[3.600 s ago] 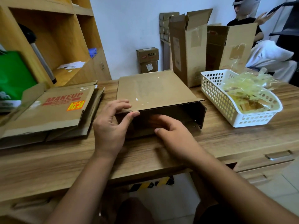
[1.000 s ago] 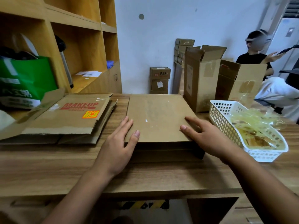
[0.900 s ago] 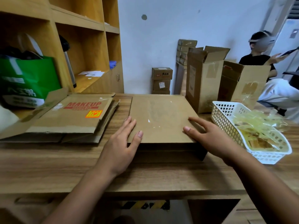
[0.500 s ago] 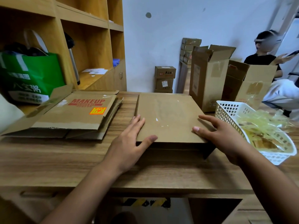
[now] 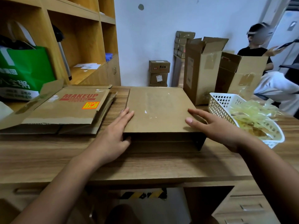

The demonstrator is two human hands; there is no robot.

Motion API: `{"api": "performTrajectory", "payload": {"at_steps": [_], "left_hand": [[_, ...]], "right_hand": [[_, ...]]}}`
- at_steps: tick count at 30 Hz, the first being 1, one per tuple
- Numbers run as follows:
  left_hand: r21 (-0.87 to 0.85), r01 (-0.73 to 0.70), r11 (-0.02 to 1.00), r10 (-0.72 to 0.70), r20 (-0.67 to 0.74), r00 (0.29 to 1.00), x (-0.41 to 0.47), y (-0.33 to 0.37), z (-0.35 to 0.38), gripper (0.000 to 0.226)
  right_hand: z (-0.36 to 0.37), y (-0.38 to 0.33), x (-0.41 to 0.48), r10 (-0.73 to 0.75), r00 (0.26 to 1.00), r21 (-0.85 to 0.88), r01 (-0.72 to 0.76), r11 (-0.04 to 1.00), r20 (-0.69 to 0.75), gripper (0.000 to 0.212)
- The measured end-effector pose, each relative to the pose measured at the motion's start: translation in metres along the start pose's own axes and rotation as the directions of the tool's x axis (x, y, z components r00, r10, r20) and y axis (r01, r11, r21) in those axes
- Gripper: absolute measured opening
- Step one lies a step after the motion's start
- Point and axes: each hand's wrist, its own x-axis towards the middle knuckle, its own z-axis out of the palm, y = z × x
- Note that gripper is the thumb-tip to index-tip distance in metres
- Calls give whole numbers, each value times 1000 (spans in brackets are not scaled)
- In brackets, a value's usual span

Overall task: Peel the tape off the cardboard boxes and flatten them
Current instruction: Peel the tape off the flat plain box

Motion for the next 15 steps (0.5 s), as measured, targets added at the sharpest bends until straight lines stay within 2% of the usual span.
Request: {"api": "performTrajectory", "payload": {"at_steps": [3,7,11,15], "left_hand": [[-40,-4,999,5,22,1000,0,-3,-3,93],[-113,2,994,-1,8,1000,0,-4,-2,102],[-229,-2,974,11,38,999,-2,-10,0,114],[-259,-26,965,47,76,996,-4,-17,-4,114]], "right_hand": [[-5,-5,-8,3,997,-95,4,995,73,94],[-2,7,-15,-40,998,-193,48,980,50,113],[-1,21,-12,-70,998,-243,65,968,-9,113],[-6,29,-7,-80,996,-298,87,951,34,112]]}}
